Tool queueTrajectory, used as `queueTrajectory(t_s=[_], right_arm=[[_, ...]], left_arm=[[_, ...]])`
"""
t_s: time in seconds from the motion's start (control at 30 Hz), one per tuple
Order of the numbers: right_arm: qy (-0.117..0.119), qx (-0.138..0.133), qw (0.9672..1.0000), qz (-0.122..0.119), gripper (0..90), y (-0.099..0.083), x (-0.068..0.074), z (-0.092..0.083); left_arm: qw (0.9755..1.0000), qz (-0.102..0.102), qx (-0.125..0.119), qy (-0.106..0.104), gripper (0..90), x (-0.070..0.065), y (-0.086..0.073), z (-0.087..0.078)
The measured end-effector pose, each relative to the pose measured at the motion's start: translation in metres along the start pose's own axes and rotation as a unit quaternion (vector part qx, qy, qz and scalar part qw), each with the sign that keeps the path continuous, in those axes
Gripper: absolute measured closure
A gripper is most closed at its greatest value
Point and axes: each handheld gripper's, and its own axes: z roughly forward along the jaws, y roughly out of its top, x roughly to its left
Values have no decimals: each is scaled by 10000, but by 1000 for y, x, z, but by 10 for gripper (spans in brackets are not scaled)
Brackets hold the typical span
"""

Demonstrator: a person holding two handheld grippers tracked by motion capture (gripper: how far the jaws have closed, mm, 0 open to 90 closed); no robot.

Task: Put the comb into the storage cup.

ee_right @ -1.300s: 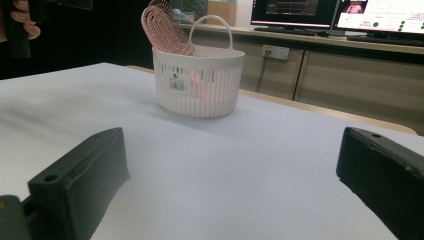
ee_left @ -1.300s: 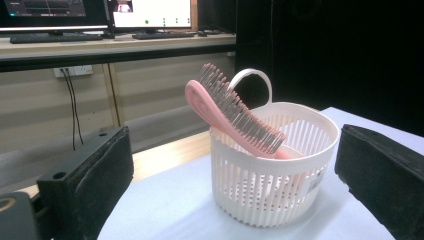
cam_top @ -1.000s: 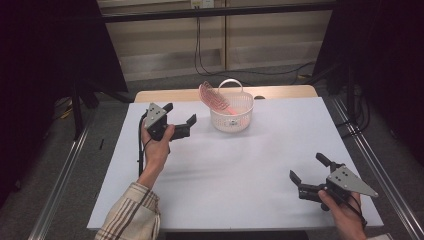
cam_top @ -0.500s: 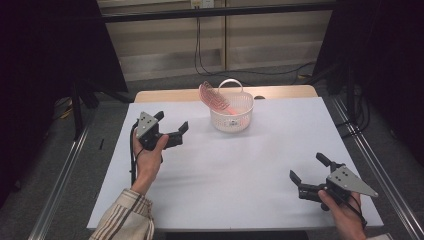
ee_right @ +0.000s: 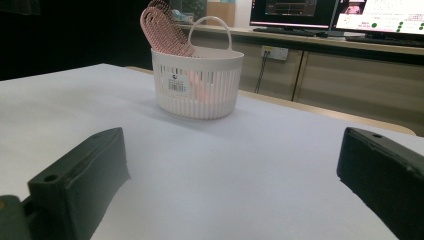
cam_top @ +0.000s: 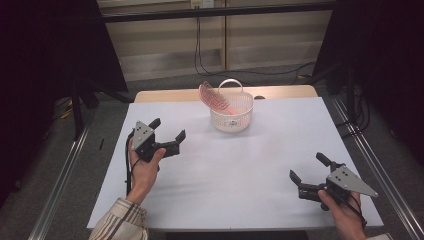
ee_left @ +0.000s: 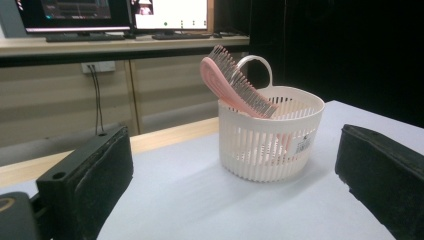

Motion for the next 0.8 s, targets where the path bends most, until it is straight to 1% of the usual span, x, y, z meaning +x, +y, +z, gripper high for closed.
queueTrajectory(t_s=[0.07,0.1,0.13,0.17,0.23,0.33,0.4,0.43,0.47,0.5,0.57,0.63,0.7,0.77,0.8], right_arm=[[-19,5,10000,-14,0,0,0,0],[-20,14,10000,-17,0,0,0,0],[-14,-5,10000,-12,0,0,0,0],[-18,-3,10000,-5,0,0,0,0],[-26,-16,10000,-19,0,0,0,0],[-47,-24,10000,-16,0,0,-1,-1],[-59,-35,10000,-1,0,1,0,-1],[-55,-29,10000,-3,0,1,0,-1],[-60,-31,10000,-3,0,1,0,-1],[-63,-31,10000,-12,0,1,0,-1],[-59,-43,10000,-6,0,1,-1,-1],[-97,-53,9999,-10,0,1,-1,-2],[-103,-72,9999,-17,0,2,-1,-3],[-124,-80,9999,-5,0,2,-1,-3],[-127,-87,9999,-2,0,2,-1,-3]], left_arm=[[10000,-37,29,28,20,-1,-1,-3],[10000,-30,-6,36,20,-2,-2,-6],[10000,-56,-30,60,20,-2,-3,-8],[9999,-49,2,108,20,-2,-4,-11],[9998,-120,-11,136,21,-4,-6,-14],[9998,-132,-51,111,21,-4,-9,-21],[9998,-111,-44,139,22,-4,-11,-26],[9997,-160,-54,166,22,-5,-12,-29],[9997,-149,-69,164,22,-5,-14,-31],[9997,-180,-80,170,22,-6,-15,-33],[9998,-128,-52,133,22,-7,-18,-38],[9998,-154,-46,118,22,-10,-21,-43],[9999,-99,-22,89,22,-10,-23,-46],[9996,-258,-48,108,22,-9,-26,-50],[9996,-257,-13,81,22,-9,-27,-52]])
